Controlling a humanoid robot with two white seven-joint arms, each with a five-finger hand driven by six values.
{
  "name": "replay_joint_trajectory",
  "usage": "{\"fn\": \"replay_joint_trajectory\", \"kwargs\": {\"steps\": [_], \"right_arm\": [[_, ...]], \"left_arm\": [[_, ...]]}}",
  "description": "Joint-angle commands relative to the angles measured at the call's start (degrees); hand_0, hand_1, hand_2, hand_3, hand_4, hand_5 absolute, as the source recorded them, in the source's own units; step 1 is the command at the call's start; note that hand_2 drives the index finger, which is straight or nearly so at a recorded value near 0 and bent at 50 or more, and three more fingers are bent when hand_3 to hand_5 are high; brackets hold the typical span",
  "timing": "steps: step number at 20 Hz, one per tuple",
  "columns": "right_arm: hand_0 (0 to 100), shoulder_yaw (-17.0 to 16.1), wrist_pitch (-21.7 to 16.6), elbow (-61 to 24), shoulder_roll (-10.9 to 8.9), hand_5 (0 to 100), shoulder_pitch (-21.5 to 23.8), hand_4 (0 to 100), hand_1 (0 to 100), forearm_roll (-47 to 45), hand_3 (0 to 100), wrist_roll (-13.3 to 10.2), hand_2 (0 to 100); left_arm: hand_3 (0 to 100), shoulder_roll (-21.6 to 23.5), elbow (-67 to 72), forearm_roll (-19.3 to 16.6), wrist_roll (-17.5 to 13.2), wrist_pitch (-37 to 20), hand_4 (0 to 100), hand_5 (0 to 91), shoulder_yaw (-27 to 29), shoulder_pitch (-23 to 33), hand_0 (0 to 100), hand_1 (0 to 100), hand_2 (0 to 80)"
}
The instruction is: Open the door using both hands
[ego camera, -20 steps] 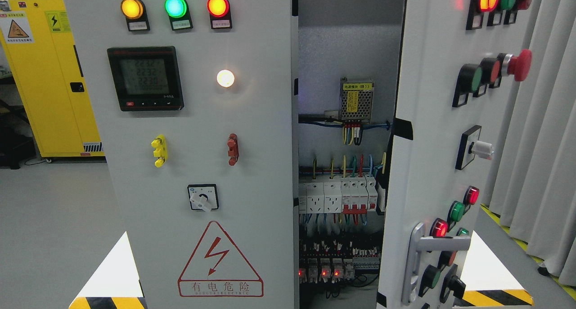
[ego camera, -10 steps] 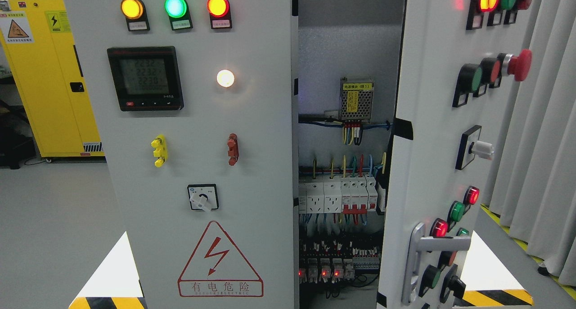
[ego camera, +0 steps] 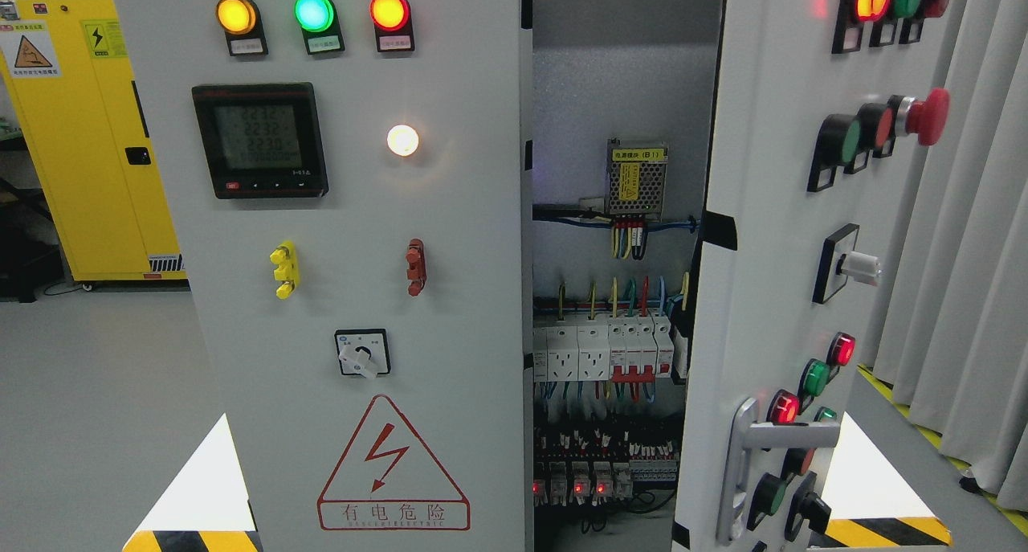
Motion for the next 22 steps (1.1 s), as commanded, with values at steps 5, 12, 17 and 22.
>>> {"fn": "replay_joint_trajectory", "kwargs": {"steps": [5,12,17,22], "right_arm": [[22,-0.02,-0.04,0.01,-1.67,0,0.36,0,0,0.0,0,0.0,0],[22,-0.02,-0.04,-0.08,-1.32,0,0.36,0,0,0.0,0,0.0,0],[22,0.06,-0.04,-0.08,-1.32,0,0.36,0,0,0.0,0,0.0,0],[22,0.06,-0.04,-0.08,-1.32,0,0.36,0,0,0.0,0,0.0,0]], "left_arm": [[0,22.91,-45.68,18.58,-8.45,0.15,0,0.0,4.86,5.02,0,0,0.0],[0,28.2,-58.19,18.68,-8.45,0.59,0,0.0,4.42,4.95,0,0,0.0],[0,33.47,-62.76,18.94,-9.5,1.11,0,0.0,2.32,4.06,0,0,0.0],[0,34.98,-65.41,20.26,-14.61,1.11,0,0.0,0.29,1.27,0,0,0.0]]}}
